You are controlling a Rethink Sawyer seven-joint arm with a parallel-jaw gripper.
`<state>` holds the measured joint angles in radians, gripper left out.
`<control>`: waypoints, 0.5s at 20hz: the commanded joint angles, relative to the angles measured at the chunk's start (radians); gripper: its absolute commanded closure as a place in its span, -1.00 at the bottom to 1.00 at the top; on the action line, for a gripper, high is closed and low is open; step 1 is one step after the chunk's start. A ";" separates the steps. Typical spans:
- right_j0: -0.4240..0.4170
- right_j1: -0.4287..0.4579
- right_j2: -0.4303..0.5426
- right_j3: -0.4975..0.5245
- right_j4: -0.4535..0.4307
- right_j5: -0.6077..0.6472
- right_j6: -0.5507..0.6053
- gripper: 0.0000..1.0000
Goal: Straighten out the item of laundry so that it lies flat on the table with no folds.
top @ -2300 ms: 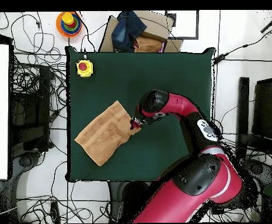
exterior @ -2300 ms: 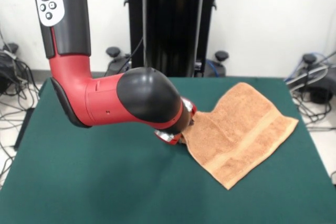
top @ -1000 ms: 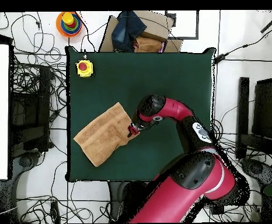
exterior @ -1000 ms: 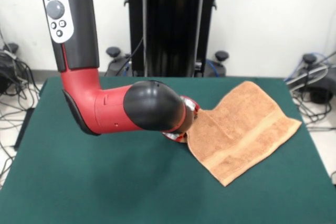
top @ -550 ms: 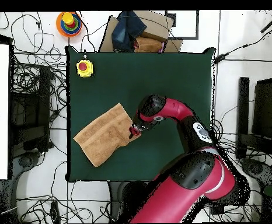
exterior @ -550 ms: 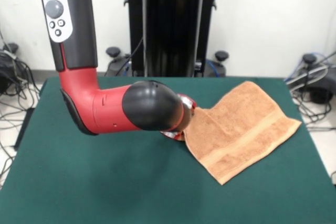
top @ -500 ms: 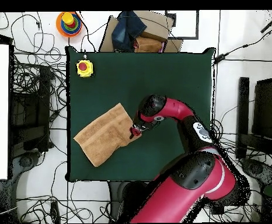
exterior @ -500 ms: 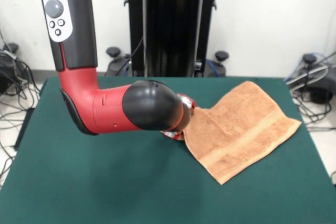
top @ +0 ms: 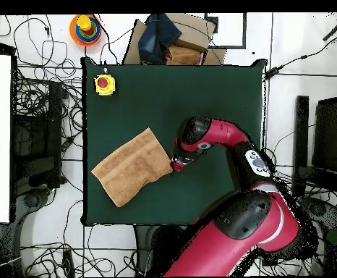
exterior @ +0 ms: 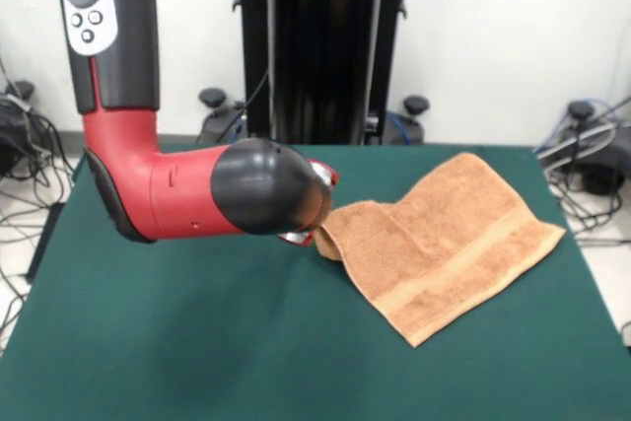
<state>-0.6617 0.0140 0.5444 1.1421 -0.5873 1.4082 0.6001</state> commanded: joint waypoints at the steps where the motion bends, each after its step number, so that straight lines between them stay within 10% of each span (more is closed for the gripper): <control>1: -0.015 -0.019 -0.056 -0.074 -0.090 0.090 -0.219 -1.00; 10: -0.018 0.012 -0.040 -0.098 -0.105 0.089 -0.225 -1.00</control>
<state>-0.6893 0.0049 0.5428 1.1095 -0.6255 1.4550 0.5429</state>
